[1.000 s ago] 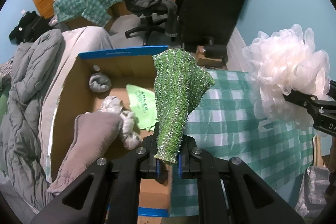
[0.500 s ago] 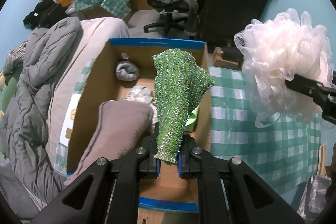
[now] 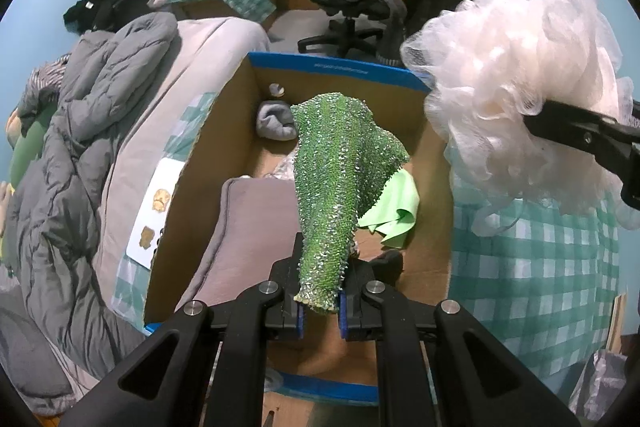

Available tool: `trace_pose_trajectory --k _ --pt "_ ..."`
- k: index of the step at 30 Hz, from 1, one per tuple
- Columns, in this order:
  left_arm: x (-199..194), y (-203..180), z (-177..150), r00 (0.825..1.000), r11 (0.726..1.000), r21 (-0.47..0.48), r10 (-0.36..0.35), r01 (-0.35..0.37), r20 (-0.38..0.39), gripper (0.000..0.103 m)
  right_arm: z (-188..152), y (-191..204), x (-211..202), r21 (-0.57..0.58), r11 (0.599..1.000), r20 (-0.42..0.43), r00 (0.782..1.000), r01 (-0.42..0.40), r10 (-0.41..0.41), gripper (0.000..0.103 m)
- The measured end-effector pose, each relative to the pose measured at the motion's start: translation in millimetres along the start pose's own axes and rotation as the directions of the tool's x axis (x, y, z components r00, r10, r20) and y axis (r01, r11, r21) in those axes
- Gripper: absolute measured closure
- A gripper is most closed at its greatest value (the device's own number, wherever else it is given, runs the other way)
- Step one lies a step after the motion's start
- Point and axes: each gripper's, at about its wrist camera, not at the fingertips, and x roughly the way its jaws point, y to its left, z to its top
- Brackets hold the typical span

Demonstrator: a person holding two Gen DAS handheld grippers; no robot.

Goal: Organize soft objects
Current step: 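Carry the green scrubber with the left gripper while the right carries the bath puff over the box, then open both grippers to drop the scrubber and bath puff into the box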

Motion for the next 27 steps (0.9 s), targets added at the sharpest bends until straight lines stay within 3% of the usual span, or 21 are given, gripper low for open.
trace_pose_trajectory --k 12,14,16,20,27 --pt "29 16 -8 0.997 0.997 -0.079 0.013 -0.02 -0.08 0.088 30 40 55 -0.144 0.988 -0.098 0.994 -0.052 0.038 0.043" --pt "32 16 -8 0.995 0.997 -0.078 0.02 -0.027 -0.093 0.077 31 45 60 -0.161 0.986 -0.102 0.994 -0.052 0.036 0.039" --pt "34 16 -8 0.995 0.997 -0.076 0.028 -0.035 -0.096 0.067 34 50 66 -0.176 0.983 -0.123 0.992 -0.055 0.034 0.025" --pt "34 18 -8 0.995 0.997 -0.074 0.028 -0.036 -0.101 0.041 39 57 73 -0.214 0.976 -0.135 0.991 -0.033 0.004 0.023" --pt "22 24 -7 0.995 0.996 -0.082 0.038 -0.045 -0.088 0.038 48 51 61 -0.183 0.983 -0.105 0.994 -0.012 -0.008 0.02"
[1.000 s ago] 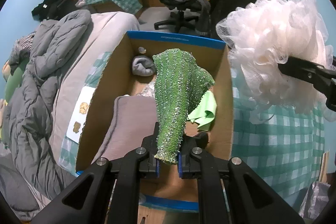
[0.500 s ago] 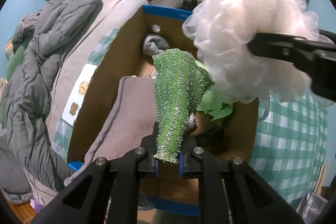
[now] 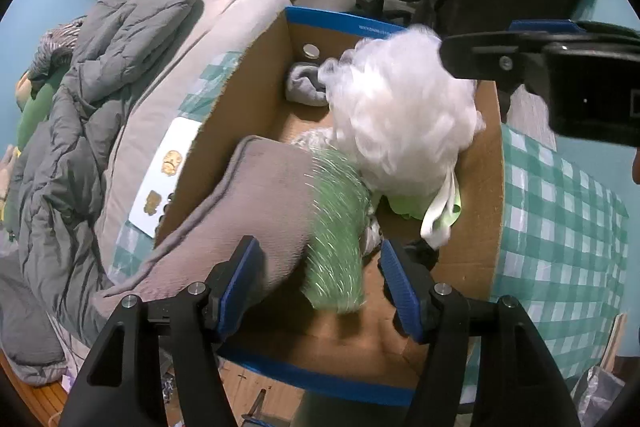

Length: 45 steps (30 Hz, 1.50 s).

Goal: Organize soft objects

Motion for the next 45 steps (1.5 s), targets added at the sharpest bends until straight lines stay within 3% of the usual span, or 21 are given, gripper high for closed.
trace_pose_trajectory --k 15,19,32,40,45 --pt "-33 14 8 0.999 0.999 -0.038 0.017 -0.015 0.05 0.037 -26 -7 -32 0.101 0.995 0.004 1.0 0.015 -0.016 0.02" --pt "-41 10 6 0.997 1.0 -0.017 0.024 -0.023 0.072 0.026 -35 -9 -42 0.125 0.992 0.015 1.0 0.024 -0.026 0.02" --pt "-72 -3 6 0.989 0.997 0.055 0.048 -0.056 0.138 0.016 -61 -22 -80 0.224 0.972 0.038 0.997 0.063 -0.073 0.02" --pt "-86 -10 2 0.983 0.996 0.065 0.047 -0.06 0.179 0.016 -78 -27 -102 0.285 0.955 0.058 0.993 0.085 -0.106 0.02" --pt "-86 -12 1 0.984 0.994 0.068 0.07 -0.082 0.162 0.016 -90 -32 -109 0.324 0.939 0.057 0.989 0.113 -0.138 0.02"
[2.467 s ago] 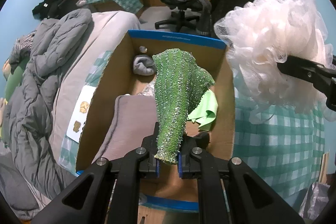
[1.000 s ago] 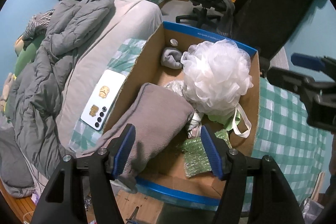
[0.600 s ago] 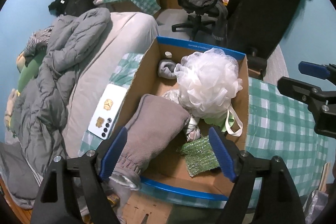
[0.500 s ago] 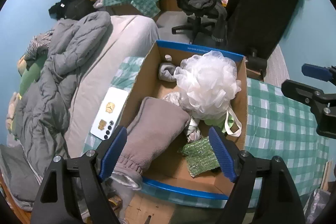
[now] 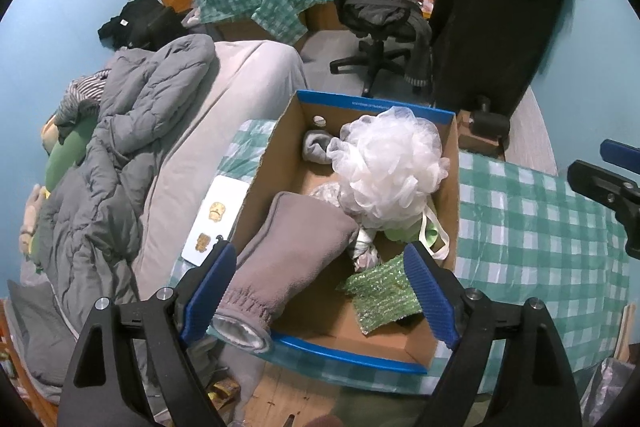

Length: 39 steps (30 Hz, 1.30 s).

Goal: Organize soft objects

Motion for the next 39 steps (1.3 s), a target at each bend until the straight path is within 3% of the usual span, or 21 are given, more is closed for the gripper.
trace_pose_trajectory --k 9,39 --pt "-5 -6 1 1.0 1.0 0.013 -0.017 0.017 0.022 0.016 -18 -19 2 0.088 0.996 -0.024 0.999 0.024 -0.022 0.02" --pt "-2 -15 -7 0.999 0.998 0.056 -0.041 0.042 -0.013 0.016 -23 -25 -15 0.103 0.994 -0.01 0.999 0.04 -0.039 0.02"
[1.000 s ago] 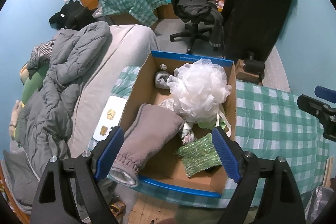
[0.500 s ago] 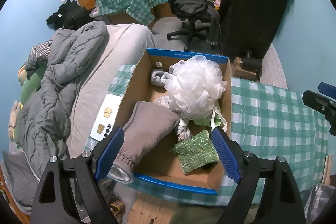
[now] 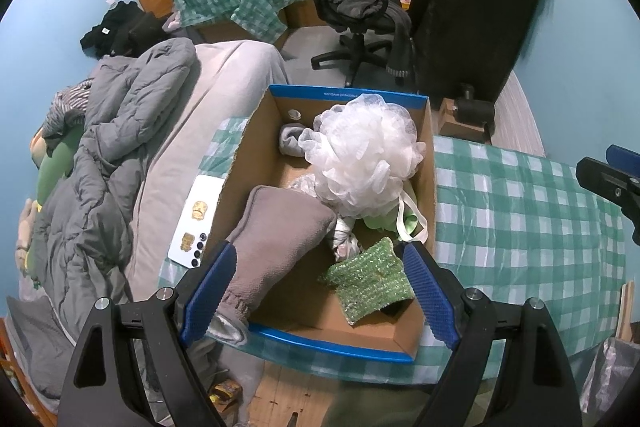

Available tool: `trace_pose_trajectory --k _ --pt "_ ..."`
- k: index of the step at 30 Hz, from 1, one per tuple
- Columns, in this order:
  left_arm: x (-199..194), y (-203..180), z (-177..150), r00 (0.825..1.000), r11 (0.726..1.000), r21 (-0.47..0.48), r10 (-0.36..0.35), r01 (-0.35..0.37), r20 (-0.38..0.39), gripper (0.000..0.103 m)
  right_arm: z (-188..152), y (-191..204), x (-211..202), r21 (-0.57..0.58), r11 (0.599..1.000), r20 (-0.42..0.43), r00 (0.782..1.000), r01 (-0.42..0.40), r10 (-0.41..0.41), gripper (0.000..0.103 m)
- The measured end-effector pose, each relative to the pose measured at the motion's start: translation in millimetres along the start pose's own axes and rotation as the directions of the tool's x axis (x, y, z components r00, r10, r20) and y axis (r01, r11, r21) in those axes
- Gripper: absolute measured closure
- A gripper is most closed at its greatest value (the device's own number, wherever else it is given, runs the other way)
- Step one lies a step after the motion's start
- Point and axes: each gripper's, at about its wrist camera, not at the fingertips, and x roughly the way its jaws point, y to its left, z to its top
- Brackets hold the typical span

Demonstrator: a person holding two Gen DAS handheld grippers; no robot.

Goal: Organize soft objects

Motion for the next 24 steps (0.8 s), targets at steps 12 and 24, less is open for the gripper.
trace_pose_trajectory --k 12,24 --pt "1.0 0.2 1.9 1.0 1.0 0.001 -0.009 0.009 -0.001 0.016 -1.1 -1.2 -0.6 0.004 1.0 0.002 1.0 0.001 -0.001 0.02" --pt "1.6 -2.4 -0.1 1.0 1.0 0.0 -0.008 0.008 -0.01 0.016 -1.2 -1.9 -0.6 0.005 1.0 0.001 1.0 -0.001 0.001 0.02"
